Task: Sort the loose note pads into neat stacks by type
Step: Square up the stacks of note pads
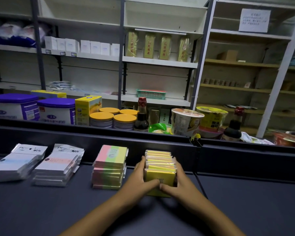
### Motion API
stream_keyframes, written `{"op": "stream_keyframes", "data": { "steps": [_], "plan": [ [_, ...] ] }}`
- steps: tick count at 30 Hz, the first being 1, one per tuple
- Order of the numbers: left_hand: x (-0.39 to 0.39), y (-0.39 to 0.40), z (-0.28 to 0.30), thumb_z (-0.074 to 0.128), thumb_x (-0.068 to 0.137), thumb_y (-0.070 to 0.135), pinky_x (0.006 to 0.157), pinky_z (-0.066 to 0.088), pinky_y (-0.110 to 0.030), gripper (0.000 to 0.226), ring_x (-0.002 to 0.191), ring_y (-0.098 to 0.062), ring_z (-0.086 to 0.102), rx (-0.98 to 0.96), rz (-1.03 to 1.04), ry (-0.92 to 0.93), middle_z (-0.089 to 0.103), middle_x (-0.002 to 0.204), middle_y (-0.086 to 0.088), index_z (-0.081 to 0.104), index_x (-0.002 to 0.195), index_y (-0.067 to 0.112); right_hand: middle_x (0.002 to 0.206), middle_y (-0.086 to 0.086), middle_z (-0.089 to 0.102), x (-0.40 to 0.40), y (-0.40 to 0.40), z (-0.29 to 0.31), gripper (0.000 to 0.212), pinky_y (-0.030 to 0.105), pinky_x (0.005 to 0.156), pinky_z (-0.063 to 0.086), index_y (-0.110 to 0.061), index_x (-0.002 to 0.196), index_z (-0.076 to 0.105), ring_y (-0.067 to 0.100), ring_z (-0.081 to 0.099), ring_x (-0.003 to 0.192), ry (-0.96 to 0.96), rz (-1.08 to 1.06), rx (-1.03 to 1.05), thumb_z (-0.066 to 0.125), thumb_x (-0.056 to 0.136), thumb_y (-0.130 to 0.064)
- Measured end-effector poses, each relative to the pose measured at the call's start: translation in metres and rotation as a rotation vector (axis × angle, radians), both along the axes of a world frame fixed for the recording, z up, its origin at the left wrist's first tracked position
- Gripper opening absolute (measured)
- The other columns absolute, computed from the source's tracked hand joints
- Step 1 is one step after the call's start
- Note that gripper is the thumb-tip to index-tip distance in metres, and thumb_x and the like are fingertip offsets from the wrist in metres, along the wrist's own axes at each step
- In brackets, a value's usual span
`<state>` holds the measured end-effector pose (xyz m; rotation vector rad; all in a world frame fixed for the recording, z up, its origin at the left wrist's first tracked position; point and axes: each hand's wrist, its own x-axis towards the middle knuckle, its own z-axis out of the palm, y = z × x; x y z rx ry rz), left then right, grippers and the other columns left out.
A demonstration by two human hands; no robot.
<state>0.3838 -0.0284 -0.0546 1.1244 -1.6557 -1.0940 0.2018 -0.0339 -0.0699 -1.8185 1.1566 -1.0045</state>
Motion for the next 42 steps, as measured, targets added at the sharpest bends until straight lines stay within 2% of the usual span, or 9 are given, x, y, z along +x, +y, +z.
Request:
{"op": "stream_keyframes", "data": {
  "steps": [5,12,17,20,24,30,36,40,42],
  "plan": [
    [0.004,0.002,0.000,0.077,0.074,0.025,0.117,0.034,-0.037,0.110,0.141,-0.015,0.038,0.005,-0.036,-0.034,0.031,0.157,-0.002,0.005,0.156,0.013,0.145,-0.026,0.037,-0.005,0.005,0.003,0.117,0.022,0.101,0.048,-0.049,0.153,-0.004,-0.001,0.051,0.128,-0.029,0.022,-0.087,0.083,0.077,-0.027],
    [0.005,0.005,0.003,0.064,0.073,0.035,0.117,0.032,-0.038,0.098,0.139,-0.014,0.039,-0.078,-0.041,-0.129,0.036,0.152,-0.002,0.015,0.155,0.015,0.142,-0.010,0.045,0.002,0.013,0.008,0.067,0.024,0.095,0.053,-0.053,0.138,0.044,0.004,0.055,0.124,0.122,-0.015,-0.274,0.073,0.085,-0.024],
    [0.006,0.001,-0.001,0.071,0.086,0.013,0.107,0.042,-0.022,0.077,0.126,-0.003,0.048,-0.114,-0.012,-0.103,0.041,0.142,0.000,0.028,0.149,0.020,0.143,-0.018,0.043,0.000,0.011,0.009,0.097,0.017,0.095,0.050,-0.048,0.151,0.021,-0.002,0.053,0.125,0.102,-0.037,-0.217,0.081,0.080,-0.023],
    [0.007,-0.002,-0.003,0.074,0.084,0.013,0.095,0.040,-0.004,0.086,0.118,0.012,0.045,-0.163,0.023,-0.121,0.037,0.139,0.010,0.020,0.151,0.023,0.143,-0.019,0.043,-0.003,0.009,0.009,0.113,0.011,0.091,0.048,-0.036,0.155,0.010,-0.011,0.052,0.120,0.017,-0.088,-0.118,0.086,0.073,-0.019],
    [0.005,-0.004,-0.005,0.071,0.087,0.015,0.110,0.028,-0.011,0.084,0.135,-0.001,0.038,-0.203,0.000,-0.191,0.032,0.145,0.005,0.018,0.153,0.019,0.141,-0.014,0.039,0.000,0.007,0.008,0.091,0.001,0.089,0.039,-0.033,0.147,0.023,-0.023,0.043,0.119,0.089,-0.121,-0.158,0.081,0.079,-0.017],
    [0.004,-0.005,-0.010,0.062,0.090,0.011,0.099,0.019,0.005,0.067,0.130,0.008,0.032,-0.219,-0.038,-0.247,0.030,0.139,0.008,0.029,0.147,0.027,0.140,-0.009,0.039,0.008,0.010,0.005,0.075,-0.001,0.091,0.033,-0.027,0.149,0.032,-0.018,0.040,0.121,0.183,-0.094,-0.166,0.072,0.086,-0.024],
    [0.005,-0.007,-0.011,0.060,0.092,0.016,0.119,0.019,-0.019,0.069,0.139,-0.004,0.028,-0.195,-0.058,-0.265,0.024,0.144,0.005,0.026,0.151,0.025,0.139,-0.006,0.039,0.010,0.009,0.002,0.075,-0.001,0.090,0.033,-0.020,0.150,0.030,-0.022,0.039,0.119,0.166,-0.088,-0.165,0.071,0.087,-0.015],
    [0.006,-0.007,-0.012,0.062,0.088,0.017,0.106,0.018,-0.001,0.073,0.134,0.007,0.029,-0.224,-0.061,-0.249,0.025,0.143,0.007,0.025,0.151,0.027,0.138,-0.007,0.041,0.009,0.008,0.004,0.075,0.000,0.092,0.033,-0.021,0.149,0.033,-0.015,0.041,0.122,0.182,-0.106,-0.206,0.072,0.085,-0.012],
    [0.006,-0.008,-0.013,0.059,0.081,0.027,0.113,0.018,-0.007,0.082,0.138,0.006,0.024,-0.214,-0.059,-0.244,0.022,0.146,0.007,0.021,0.153,0.026,0.138,-0.007,0.041,0.008,0.007,0.004,0.074,0.000,0.094,0.032,-0.023,0.147,0.034,-0.013,0.040,0.124,0.179,-0.112,-0.214,0.072,0.085,-0.010]
  ]
}}
